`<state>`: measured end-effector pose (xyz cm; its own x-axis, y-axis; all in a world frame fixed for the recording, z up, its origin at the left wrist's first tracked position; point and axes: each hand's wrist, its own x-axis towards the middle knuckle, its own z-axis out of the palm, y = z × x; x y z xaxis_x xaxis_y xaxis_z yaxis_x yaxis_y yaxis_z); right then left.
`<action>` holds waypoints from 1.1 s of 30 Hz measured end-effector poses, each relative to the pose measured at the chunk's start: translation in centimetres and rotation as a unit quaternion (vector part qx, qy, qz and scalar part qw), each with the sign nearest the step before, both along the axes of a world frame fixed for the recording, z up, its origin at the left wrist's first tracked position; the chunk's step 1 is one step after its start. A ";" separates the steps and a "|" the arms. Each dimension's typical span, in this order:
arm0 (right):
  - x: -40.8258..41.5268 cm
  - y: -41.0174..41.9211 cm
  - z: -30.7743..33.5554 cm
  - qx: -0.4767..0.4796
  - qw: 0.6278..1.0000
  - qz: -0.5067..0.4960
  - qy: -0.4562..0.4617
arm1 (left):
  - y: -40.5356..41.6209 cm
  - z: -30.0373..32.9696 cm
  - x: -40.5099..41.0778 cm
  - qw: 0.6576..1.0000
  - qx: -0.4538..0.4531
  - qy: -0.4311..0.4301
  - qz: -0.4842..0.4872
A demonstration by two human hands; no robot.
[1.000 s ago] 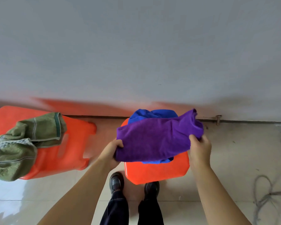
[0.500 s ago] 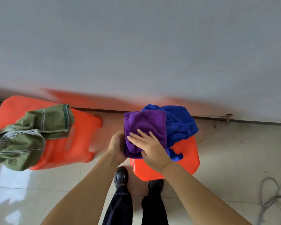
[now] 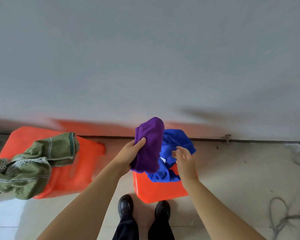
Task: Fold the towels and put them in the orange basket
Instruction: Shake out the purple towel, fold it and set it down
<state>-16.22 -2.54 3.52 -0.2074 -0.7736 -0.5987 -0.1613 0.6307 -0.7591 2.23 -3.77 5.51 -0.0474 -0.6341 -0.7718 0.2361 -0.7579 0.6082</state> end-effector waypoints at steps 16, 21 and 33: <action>-9.3 0.2 13.0 -0.061 0.972 -0.106 -0.202 | -2.9 10.7 -6.5 0.989 -0.061 0.111 -0.076; -11.1 5.6 14.5 -0.088 0.960 -0.214 -0.158 | -2.3 12.2 -10.6 0.965 -0.094 0.078 -0.231; -10.8 32.3 18.1 -0.153 0.769 -0.619 0.048 | 16.3 15.6 -23.9 0.779 -0.300 -0.003 -0.551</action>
